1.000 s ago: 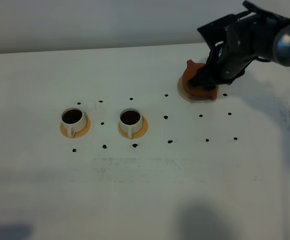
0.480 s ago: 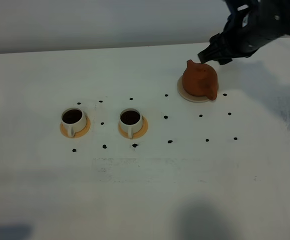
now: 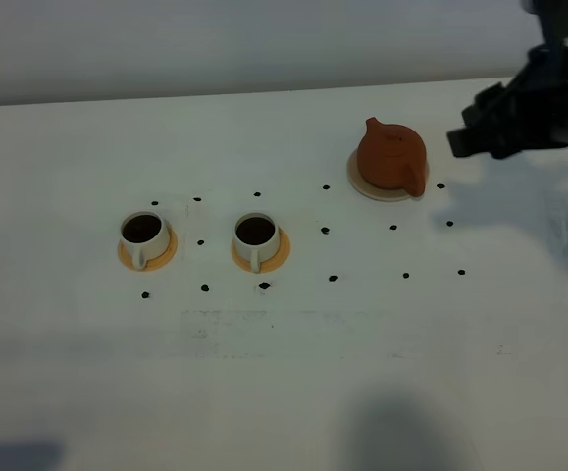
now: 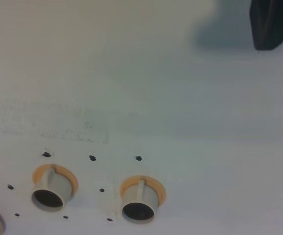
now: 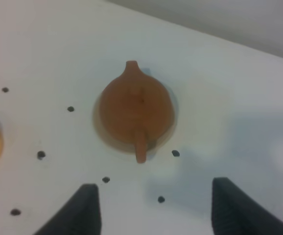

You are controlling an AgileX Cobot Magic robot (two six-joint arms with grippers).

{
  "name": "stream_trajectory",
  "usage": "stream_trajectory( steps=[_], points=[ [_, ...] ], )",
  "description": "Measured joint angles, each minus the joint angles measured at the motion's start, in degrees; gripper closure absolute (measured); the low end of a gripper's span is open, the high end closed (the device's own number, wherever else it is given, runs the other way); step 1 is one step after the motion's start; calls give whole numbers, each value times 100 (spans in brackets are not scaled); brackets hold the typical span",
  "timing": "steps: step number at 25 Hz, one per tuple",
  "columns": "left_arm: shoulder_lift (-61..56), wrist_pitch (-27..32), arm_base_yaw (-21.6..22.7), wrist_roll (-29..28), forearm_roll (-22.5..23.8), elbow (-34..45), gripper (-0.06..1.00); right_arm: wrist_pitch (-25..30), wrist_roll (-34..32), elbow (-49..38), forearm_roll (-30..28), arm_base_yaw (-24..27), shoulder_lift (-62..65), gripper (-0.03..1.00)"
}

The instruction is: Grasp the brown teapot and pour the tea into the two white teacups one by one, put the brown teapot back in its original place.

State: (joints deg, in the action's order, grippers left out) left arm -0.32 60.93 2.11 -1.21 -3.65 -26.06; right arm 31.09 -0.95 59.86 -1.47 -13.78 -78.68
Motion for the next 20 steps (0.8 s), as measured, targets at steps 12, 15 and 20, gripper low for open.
stream_trajectory(
  steps=[12, 15, 20],
  points=[
    [0, 0, 0, 6, 0, 0, 62, 149, -164, -1762, 19, 0, 2395, 48],
    [0, 0, 0, 6, 0, 0, 62, 334, -177, -2025, -32, 0, 2915, 48],
    [0, 0, 0, 6, 0, 0, 62, 811, -183, -2119, -321, 0, 3592, 48]
  ],
)
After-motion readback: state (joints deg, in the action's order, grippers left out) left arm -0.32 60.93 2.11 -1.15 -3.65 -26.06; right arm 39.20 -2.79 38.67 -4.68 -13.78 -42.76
